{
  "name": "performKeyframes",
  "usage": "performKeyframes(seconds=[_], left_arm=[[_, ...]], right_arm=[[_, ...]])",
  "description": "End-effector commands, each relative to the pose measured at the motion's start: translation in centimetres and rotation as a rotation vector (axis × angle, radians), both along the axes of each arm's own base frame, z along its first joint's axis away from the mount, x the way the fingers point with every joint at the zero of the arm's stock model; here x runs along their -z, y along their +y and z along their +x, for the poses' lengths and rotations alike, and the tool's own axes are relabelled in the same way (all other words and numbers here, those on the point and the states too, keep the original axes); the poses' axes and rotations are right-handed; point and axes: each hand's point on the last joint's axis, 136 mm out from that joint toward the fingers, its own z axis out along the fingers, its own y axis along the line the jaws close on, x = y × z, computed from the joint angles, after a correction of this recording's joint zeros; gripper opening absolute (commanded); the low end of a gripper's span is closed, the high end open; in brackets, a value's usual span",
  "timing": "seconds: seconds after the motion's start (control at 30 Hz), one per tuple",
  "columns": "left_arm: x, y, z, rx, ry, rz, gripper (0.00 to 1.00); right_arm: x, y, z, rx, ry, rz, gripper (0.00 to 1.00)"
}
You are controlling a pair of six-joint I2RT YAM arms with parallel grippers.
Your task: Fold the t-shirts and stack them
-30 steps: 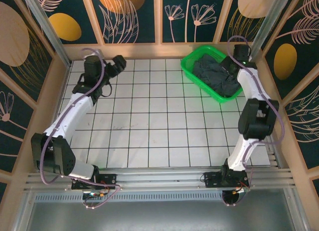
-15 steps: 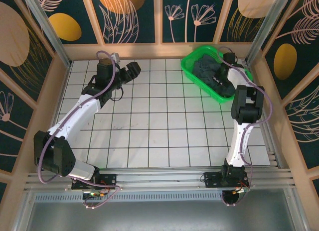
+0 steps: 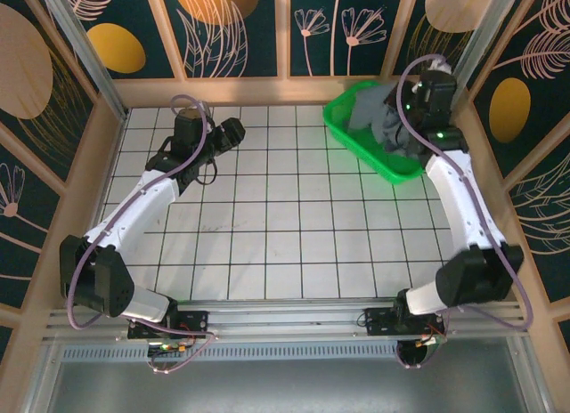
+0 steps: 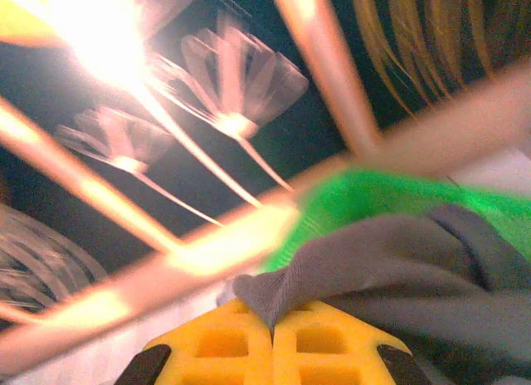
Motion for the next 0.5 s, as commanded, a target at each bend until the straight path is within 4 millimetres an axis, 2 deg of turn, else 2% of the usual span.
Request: performKeyframes(seconds=[0.0,0.03,0.1,0.13,0.17,0.2,0.3,0.4,0.47], left_arm=[[0.3,2.2,-0.7,-0.082,0.015,0.08,0.77],[0.3,2.6,-0.8,-0.103,0.019,0.091,0.76],[0.2,3.4,-0.9,-0.142,0.022,0.114,0.76],[0.2,3.9,-1.0,-0.163,0.025,0.125,0.76],[0.0,4.3,-1.1,-0.182,0.025,0.134,0.77],[-0.1,4.9,-1.2,-0.21,0.026,0.146,0.77],[-0.9,6.8,-2.0,-0.296,0.018,0.181,0.77],[-2.2,8.9,-3.3,-0.384,-0.005,0.211,0.78],[-2.9,10.4,-4.5,-0.444,-0.015,0.231,0.78]], right_arm=[[-7.9,2.5,-2.5,-0.052,-0.217,-0.039,0.0],[-10.1,4.1,-3.5,-0.087,-0.266,-0.043,0.0],[-12.6,7.1,-4.9,-0.156,-0.323,-0.054,0.0],[-13.5,9.0,-5.6,-0.199,-0.34,-0.061,0.0],[-13.6,10.5,-5.8,-0.234,-0.34,-0.066,0.0],[-13.5,12.7,-6.2,-0.292,-0.335,-0.069,0.0],[-10.9,20.6,-7.3,-0.484,-0.277,-0.075,0.0],[-6.5,29.1,-9.1,-0.677,-0.179,-0.066,0.0],[-3.1,33.7,-9.9,-0.755,-0.103,-0.074,0.0]])
